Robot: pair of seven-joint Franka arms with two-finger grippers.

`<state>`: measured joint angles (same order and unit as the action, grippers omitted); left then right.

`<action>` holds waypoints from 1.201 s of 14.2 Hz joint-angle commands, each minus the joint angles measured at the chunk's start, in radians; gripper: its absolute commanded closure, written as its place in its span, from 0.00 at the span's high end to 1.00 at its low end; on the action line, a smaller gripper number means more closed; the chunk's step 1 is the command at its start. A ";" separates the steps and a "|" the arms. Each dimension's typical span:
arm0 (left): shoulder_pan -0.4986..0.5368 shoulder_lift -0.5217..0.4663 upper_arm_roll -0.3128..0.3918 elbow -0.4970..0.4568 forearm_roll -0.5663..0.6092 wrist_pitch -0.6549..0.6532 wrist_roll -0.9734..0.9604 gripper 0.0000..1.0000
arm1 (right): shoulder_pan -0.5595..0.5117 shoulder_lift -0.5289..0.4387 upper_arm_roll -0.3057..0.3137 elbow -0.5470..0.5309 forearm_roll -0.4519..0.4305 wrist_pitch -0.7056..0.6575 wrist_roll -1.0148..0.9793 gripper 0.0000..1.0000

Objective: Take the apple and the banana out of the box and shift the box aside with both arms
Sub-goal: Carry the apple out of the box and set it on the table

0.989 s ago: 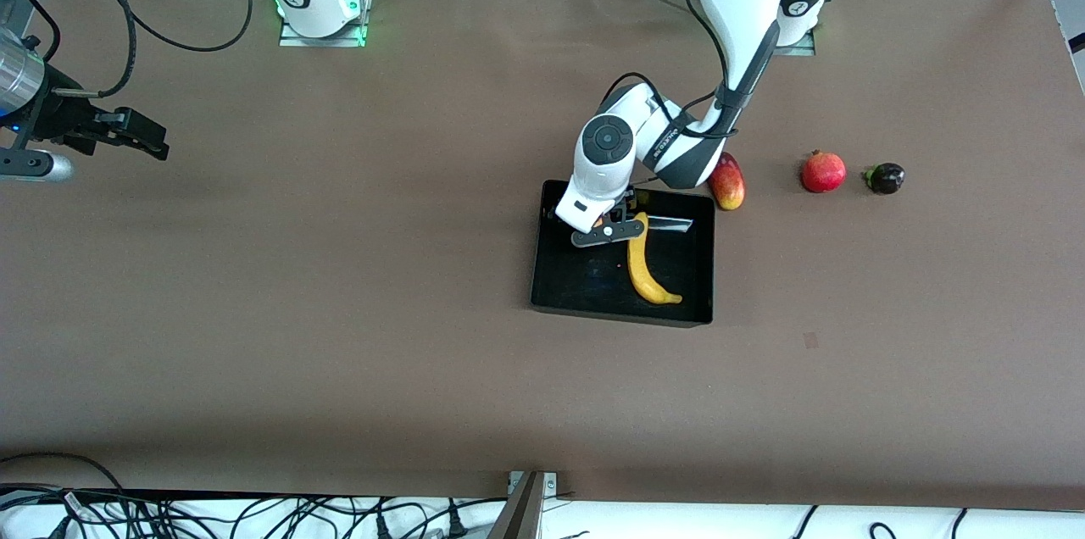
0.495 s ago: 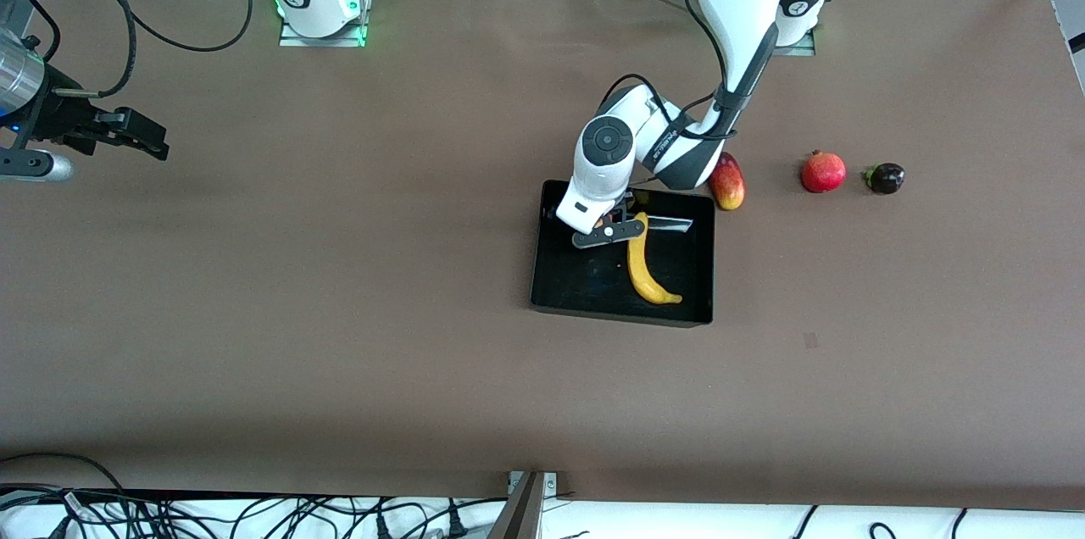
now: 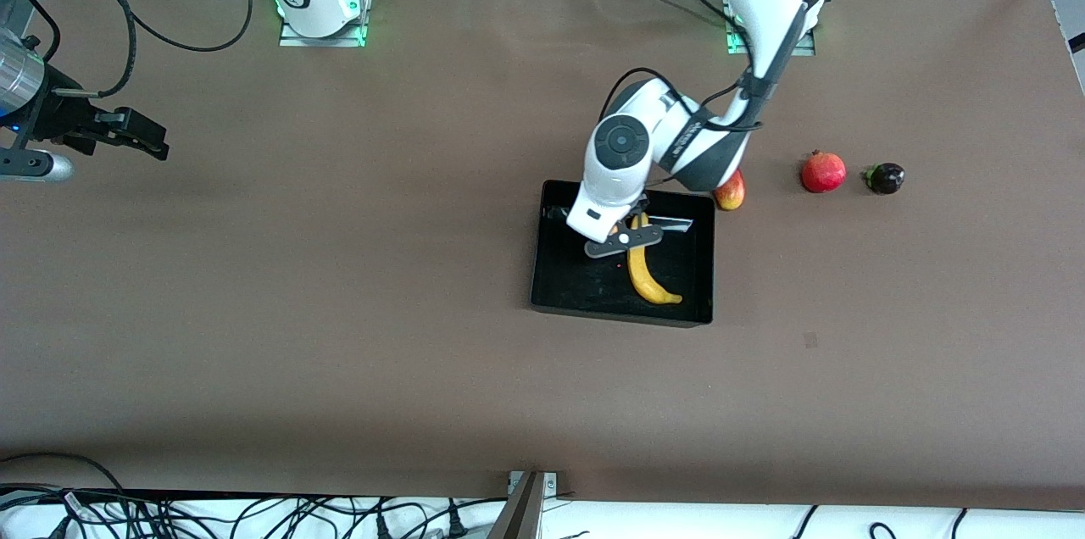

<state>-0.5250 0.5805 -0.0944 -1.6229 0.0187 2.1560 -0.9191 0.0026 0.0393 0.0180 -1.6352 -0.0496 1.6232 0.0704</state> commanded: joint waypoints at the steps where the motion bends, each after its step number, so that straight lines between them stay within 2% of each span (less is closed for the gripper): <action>1: 0.089 -0.068 -0.002 0.040 -0.069 -0.117 0.110 0.00 | -0.004 0.008 0.000 0.021 0.002 -0.016 -0.011 1.00; 5: 0.268 -0.126 -0.004 0.051 -0.086 -0.295 0.383 0.00 | -0.004 0.008 0.000 0.021 0.002 -0.016 -0.011 1.00; 7: 0.344 -0.129 0.005 0.041 -0.085 -0.338 0.543 0.00 | -0.004 0.008 0.000 0.021 0.002 -0.016 -0.011 1.00; 12: 0.482 -0.114 0.016 0.029 -0.066 -0.329 0.787 0.00 | -0.004 0.008 0.000 0.021 0.002 -0.016 -0.011 1.00; 14: 0.490 -0.088 0.057 0.029 -0.051 -0.289 0.842 0.00 | -0.004 0.008 0.000 0.021 0.002 -0.016 -0.011 1.00; 17: 0.491 -0.005 0.132 0.028 -0.051 -0.150 0.905 0.00 | -0.004 0.008 0.000 0.021 0.002 -0.016 -0.011 1.00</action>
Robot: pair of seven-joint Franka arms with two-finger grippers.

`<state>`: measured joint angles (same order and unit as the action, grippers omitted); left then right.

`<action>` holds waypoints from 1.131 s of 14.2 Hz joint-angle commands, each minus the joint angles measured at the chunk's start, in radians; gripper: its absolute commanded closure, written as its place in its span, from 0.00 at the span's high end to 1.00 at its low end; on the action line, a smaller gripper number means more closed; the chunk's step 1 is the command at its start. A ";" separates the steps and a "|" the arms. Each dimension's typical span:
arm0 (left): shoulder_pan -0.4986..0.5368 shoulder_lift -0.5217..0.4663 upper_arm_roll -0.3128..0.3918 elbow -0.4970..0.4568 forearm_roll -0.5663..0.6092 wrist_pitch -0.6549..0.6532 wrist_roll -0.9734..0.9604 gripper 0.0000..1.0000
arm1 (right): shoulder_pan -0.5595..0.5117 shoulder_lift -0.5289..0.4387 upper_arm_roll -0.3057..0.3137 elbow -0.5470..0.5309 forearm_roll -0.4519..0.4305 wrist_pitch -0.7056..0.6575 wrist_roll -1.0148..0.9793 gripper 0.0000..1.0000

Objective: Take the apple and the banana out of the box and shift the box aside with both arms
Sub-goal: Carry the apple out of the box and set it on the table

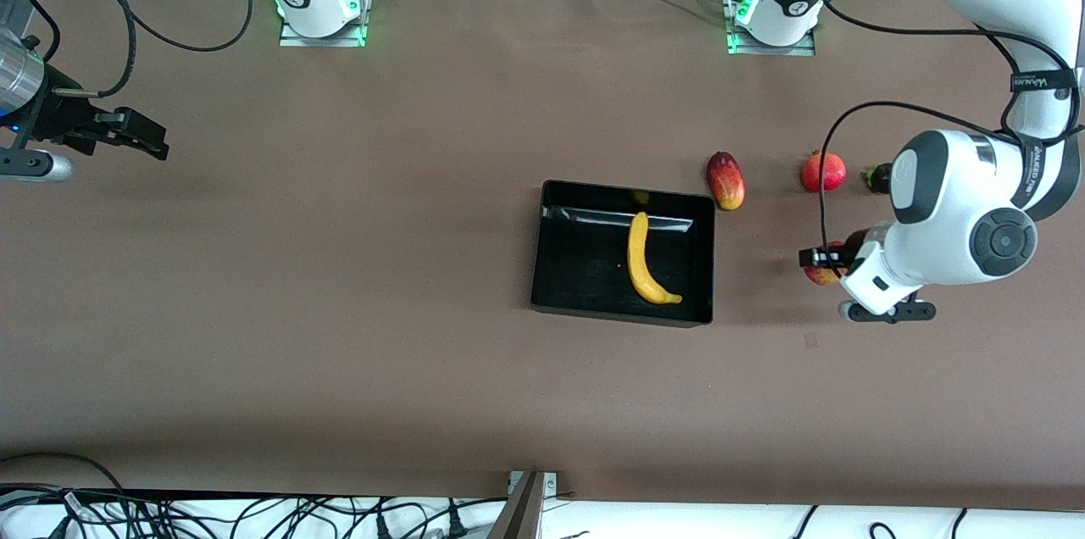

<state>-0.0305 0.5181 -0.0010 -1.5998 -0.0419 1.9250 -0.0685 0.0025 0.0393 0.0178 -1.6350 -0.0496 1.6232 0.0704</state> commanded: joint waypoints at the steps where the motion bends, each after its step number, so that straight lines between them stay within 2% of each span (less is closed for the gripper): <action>1: -0.002 0.080 0.053 0.003 0.010 0.124 0.074 0.00 | -0.004 0.008 0.001 0.021 0.002 -0.016 -0.011 1.00; 4: -0.003 0.140 0.076 -0.006 0.008 0.267 0.075 0.00 | -0.004 0.008 0.001 0.021 0.002 -0.016 -0.011 1.00; 8: -0.003 0.180 0.088 -0.068 0.008 0.429 0.073 0.00 | -0.004 0.008 0.001 0.021 0.002 -0.016 -0.011 1.00; 11: -0.003 0.221 0.101 -0.089 0.008 0.515 0.070 0.00 | -0.004 0.008 0.001 0.021 0.002 -0.016 -0.011 1.00; 12: -0.005 0.221 0.101 -0.092 0.008 0.519 0.073 0.10 | -0.004 0.008 0.001 0.021 0.002 -0.016 -0.011 1.00; 13: -0.006 0.221 0.101 -0.092 0.010 0.519 0.070 0.79 | -0.004 0.008 0.001 0.021 0.002 -0.016 -0.011 1.00; 14: -0.009 0.218 0.101 -0.091 0.010 0.514 0.067 1.00 | -0.004 0.008 0.001 0.021 0.002 -0.016 -0.011 1.00; 16: -0.023 0.185 0.116 -0.085 0.010 0.452 0.062 1.00 | -0.004 0.008 0.001 0.021 0.002 -0.016 -0.011 1.00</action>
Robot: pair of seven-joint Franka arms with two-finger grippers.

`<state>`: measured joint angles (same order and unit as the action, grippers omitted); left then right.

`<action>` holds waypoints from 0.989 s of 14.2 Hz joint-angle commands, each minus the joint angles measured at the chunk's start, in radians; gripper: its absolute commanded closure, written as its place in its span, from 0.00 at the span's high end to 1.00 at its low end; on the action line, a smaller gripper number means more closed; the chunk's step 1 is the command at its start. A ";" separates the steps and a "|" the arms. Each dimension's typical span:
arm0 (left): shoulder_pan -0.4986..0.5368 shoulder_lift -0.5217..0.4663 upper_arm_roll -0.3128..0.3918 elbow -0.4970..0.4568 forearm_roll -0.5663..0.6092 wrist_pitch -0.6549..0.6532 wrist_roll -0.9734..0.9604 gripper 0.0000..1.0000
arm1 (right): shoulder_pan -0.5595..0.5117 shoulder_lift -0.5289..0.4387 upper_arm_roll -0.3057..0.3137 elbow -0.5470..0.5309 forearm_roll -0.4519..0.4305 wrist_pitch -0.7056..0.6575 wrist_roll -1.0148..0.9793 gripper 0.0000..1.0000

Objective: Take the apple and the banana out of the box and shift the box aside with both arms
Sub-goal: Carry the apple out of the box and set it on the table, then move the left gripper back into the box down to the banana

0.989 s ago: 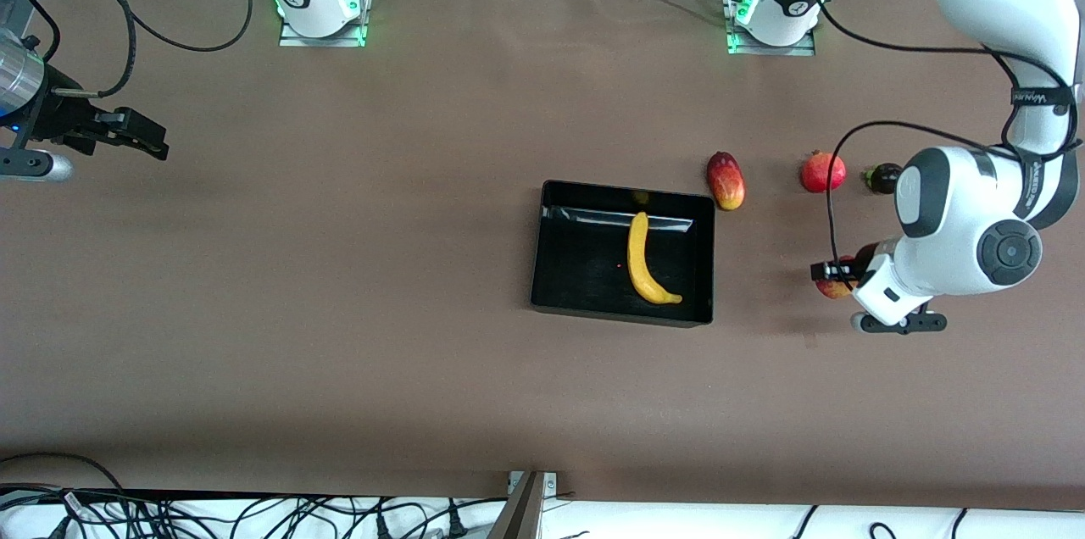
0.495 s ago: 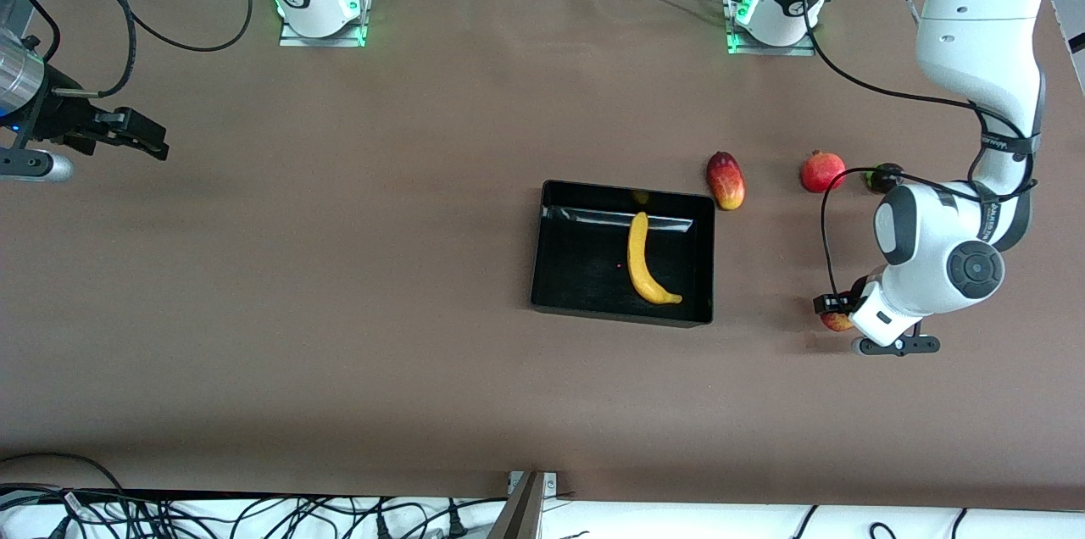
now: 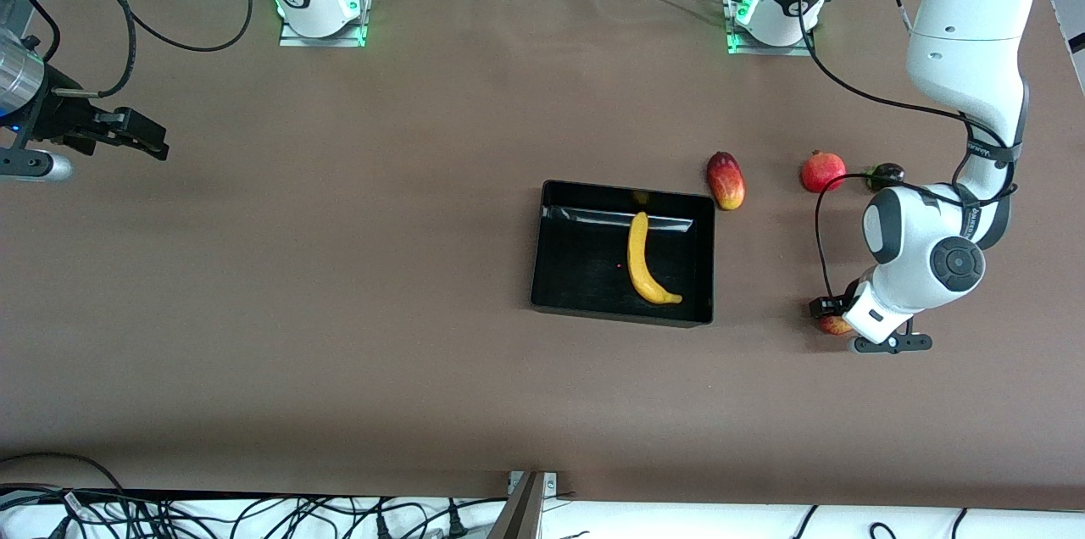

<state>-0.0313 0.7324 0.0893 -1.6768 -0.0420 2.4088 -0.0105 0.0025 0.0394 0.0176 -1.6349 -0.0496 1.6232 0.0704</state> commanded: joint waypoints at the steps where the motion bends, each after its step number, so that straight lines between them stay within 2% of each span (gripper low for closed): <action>1: -0.048 -0.065 0.035 0.000 0.007 -0.103 0.001 1.00 | -0.004 0.008 0.001 0.021 0.002 -0.016 -0.011 1.00; 4: -0.155 -0.180 0.079 0.028 -0.008 -0.279 -0.133 1.00 | -0.004 0.008 0.001 0.021 0.002 -0.016 -0.011 1.00; 6: -0.244 -0.205 0.079 0.045 -0.009 -0.310 -0.308 1.00 | -0.004 0.008 0.001 0.021 0.002 -0.016 -0.011 1.00; 11: -0.453 -0.154 0.082 0.101 -0.009 -0.303 -0.650 1.00 | -0.004 0.008 0.001 0.021 0.002 -0.016 -0.011 1.00; 14: -0.495 -0.088 0.081 0.144 -0.012 -0.297 -0.746 1.00 | -0.004 0.008 0.001 0.021 0.002 -0.016 -0.011 1.00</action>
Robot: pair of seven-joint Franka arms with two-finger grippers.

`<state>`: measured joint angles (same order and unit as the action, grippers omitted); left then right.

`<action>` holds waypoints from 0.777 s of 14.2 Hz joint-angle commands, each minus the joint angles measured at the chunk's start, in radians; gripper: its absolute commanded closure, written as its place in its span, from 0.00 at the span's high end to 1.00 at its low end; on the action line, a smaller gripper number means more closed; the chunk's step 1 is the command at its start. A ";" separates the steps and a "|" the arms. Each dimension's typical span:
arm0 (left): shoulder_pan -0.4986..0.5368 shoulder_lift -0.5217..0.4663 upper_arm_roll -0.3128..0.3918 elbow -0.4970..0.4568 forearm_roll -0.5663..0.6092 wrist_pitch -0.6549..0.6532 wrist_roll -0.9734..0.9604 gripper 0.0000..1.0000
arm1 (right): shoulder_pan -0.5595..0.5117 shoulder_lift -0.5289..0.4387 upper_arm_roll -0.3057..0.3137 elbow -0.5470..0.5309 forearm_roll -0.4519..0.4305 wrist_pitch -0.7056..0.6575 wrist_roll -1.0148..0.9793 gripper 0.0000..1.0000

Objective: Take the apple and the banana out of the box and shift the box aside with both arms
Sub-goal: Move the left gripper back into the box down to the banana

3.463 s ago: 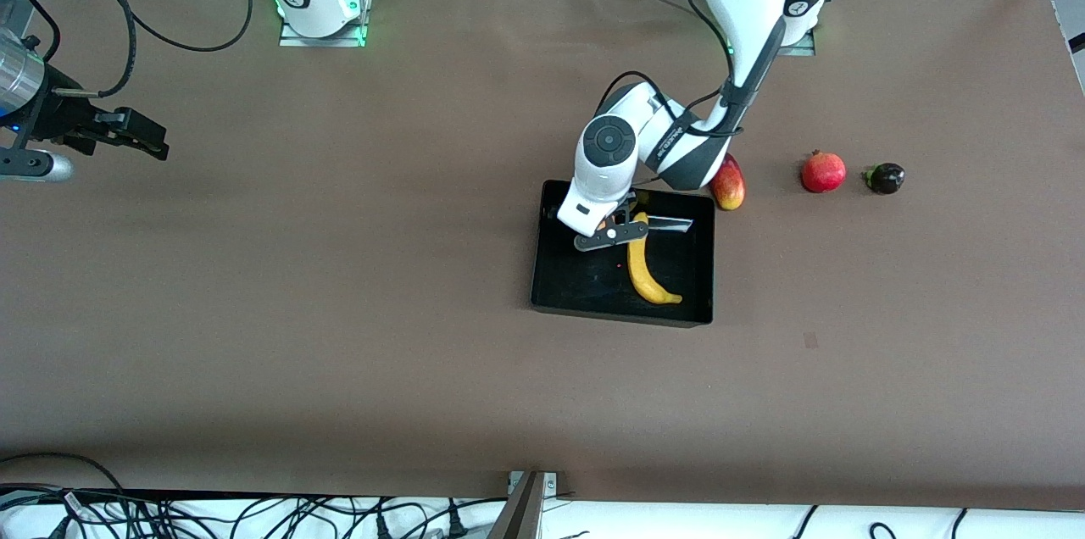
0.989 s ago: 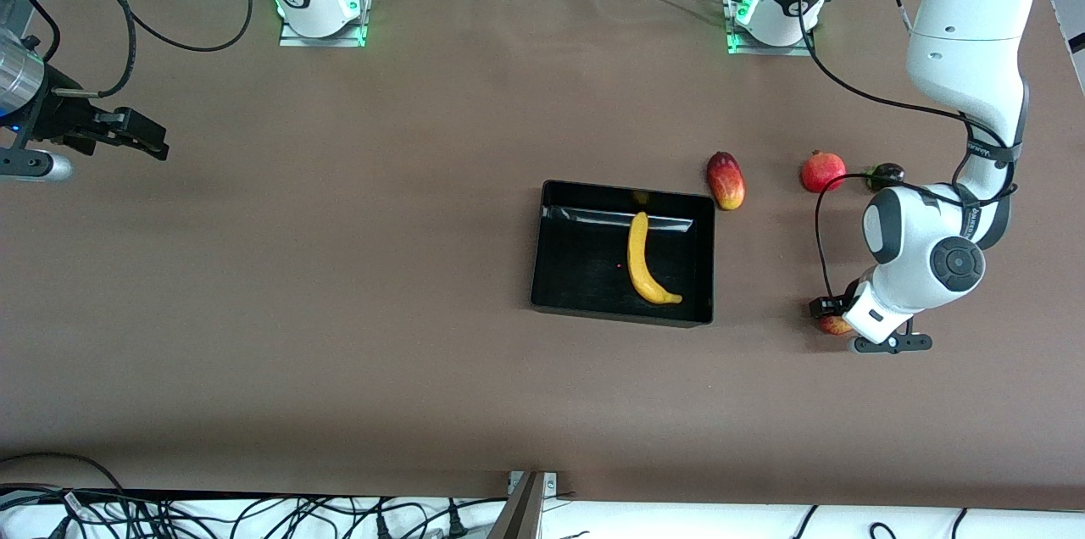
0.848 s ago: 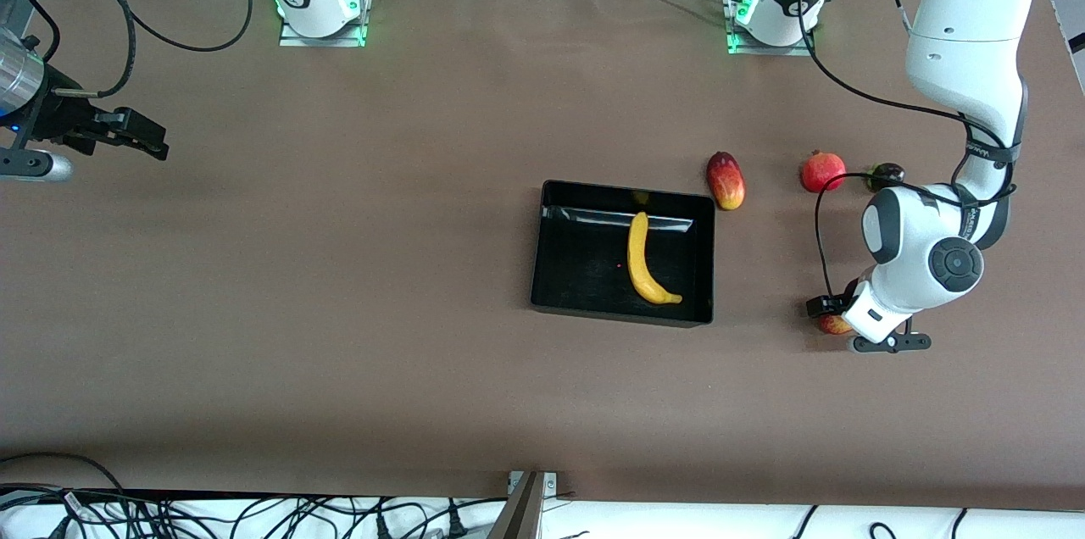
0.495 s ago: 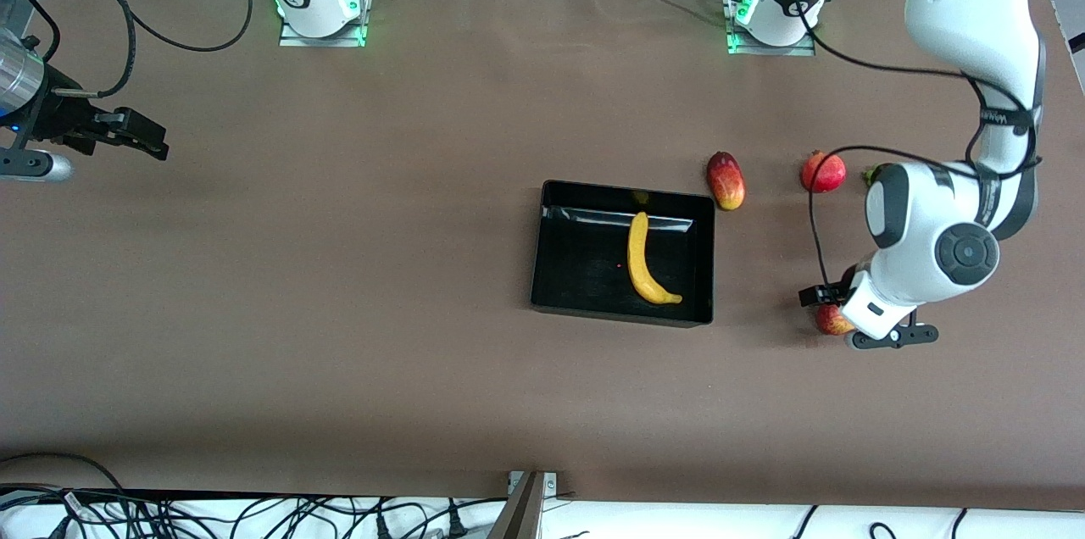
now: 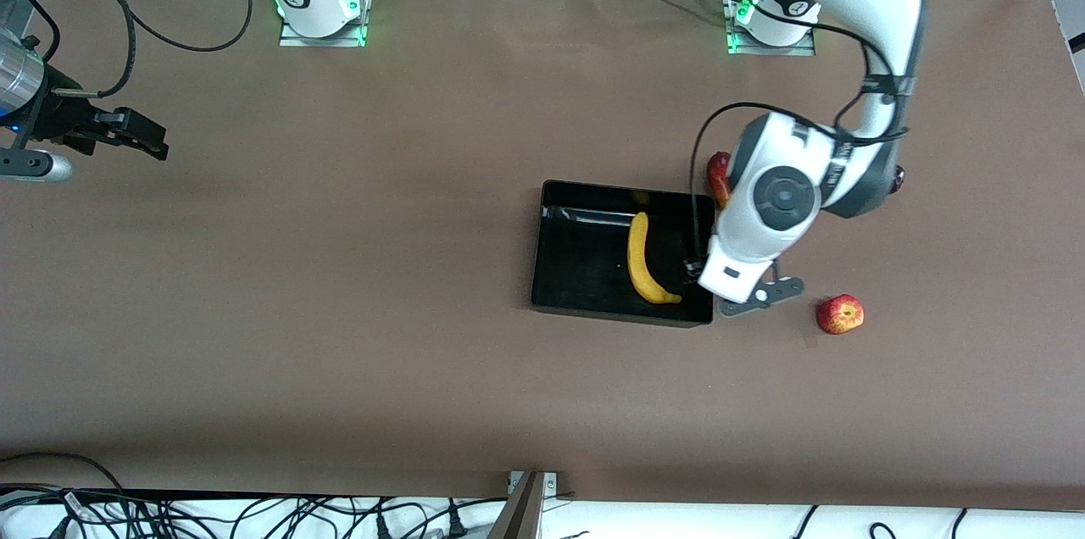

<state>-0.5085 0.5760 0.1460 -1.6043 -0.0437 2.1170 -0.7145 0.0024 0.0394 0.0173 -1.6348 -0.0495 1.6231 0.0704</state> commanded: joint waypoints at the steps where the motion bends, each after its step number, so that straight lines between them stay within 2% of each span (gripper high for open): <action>1: -0.022 0.077 0.023 0.073 -0.010 0.015 -0.062 1.00 | -0.004 0.008 0.001 0.021 0.002 -0.016 -0.011 1.00; 5: -0.051 0.122 0.017 0.067 -0.009 0.119 -0.152 1.00 | -0.004 0.008 0.001 0.021 0.002 -0.016 -0.011 1.00; 8: -0.071 0.131 0.014 0.058 -0.007 0.136 -0.166 1.00 | -0.004 0.008 0.001 0.021 0.002 -0.016 -0.011 1.00; 11: -0.073 0.133 -0.023 0.041 0.011 0.135 -0.149 1.00 | -0.004 0.008 0.001 0.021 0.002 -0.016 -0.011 1.00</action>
<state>-0.5692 0.7009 0.1314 -1.5687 -0.0433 2.2519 -0.8627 0.0024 0.0394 0.0173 -1.6348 -0.0495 1.6231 0.0704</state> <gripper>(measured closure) 0.000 0.000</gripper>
